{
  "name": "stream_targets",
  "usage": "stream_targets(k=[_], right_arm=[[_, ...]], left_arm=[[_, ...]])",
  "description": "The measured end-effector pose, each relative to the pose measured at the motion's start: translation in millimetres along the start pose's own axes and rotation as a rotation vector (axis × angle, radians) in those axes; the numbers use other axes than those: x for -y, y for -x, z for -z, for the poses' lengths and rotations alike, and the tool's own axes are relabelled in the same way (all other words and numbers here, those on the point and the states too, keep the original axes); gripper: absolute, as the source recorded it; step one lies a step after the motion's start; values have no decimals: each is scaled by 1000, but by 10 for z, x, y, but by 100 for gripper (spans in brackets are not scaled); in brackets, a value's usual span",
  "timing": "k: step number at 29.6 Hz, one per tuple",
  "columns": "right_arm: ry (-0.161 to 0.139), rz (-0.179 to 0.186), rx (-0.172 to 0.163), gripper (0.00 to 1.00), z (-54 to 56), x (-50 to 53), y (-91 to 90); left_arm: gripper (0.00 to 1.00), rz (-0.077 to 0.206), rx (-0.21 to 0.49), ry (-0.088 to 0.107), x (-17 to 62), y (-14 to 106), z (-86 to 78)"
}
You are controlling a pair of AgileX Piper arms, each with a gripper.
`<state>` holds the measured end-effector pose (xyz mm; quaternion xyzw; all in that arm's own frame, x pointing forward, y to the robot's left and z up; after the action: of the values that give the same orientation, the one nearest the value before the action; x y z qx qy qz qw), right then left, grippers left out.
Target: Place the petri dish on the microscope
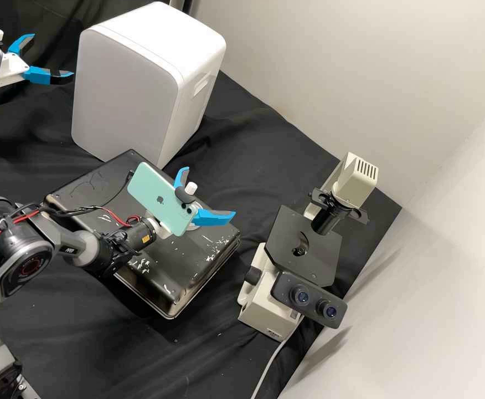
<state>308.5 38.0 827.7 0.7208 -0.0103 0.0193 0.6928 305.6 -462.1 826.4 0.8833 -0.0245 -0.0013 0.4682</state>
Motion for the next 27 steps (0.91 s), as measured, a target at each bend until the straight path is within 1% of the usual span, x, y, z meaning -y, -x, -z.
stream_targets(k=[14, 18, 21, 24, 26, 27], right_arm=[[0, 0, 0, 100, 0, 0, 0], [0, 0, 0, 100, 0, 0, 0], [0, 0, 0, 100, 0, 0, 0], [0, 0, 0, 100, 0, 0, 0], [0, 0, 0, 100, 0, 0, 0], [0, 0, 0, 100, 0, 0, 0]], left_arm=[[100, 0, 0, 0, 0, 0, 0], [100, 2, 13, 1, 7, 0, -39], [100, 11, 32, 1, 30, 10, -96], [100, 16, 63, 3, 34, 71, -187], [100, 11, 95, 5, 9, 147, -278], [100, 13, 113, 6, 9, 187, -327]])
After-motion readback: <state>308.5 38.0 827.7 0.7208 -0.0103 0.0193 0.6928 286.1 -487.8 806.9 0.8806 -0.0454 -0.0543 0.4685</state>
